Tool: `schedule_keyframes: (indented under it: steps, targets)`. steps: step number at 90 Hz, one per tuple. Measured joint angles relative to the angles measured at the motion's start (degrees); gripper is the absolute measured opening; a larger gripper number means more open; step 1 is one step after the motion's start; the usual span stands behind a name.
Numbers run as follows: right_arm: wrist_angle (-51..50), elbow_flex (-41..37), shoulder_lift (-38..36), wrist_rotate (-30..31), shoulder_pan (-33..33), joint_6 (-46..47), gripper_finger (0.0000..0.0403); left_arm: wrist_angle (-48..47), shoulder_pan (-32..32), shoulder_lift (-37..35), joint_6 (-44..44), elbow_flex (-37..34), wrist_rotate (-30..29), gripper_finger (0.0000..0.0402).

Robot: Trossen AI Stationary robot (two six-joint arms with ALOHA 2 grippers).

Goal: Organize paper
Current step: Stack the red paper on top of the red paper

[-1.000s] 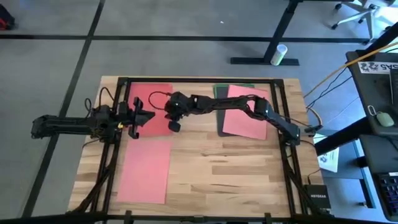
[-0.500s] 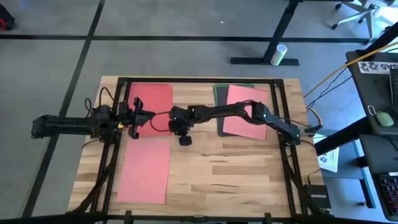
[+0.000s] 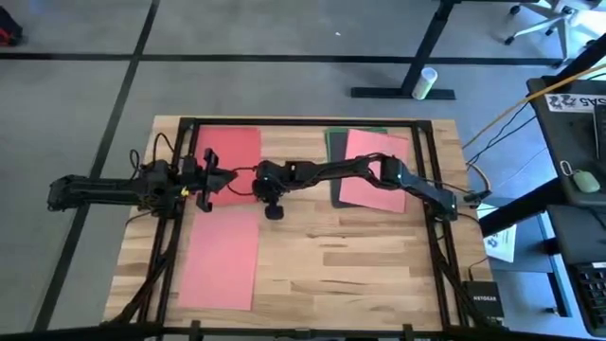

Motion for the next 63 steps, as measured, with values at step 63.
schedule_keyframes:
  steps: [63]
  targets:
    - [-8.96,4.67,-0.63,-1.57,-0.61,-2.3,0.0,-0.07,0.01,-0.02,0.0,0.0,0.0,0.0]
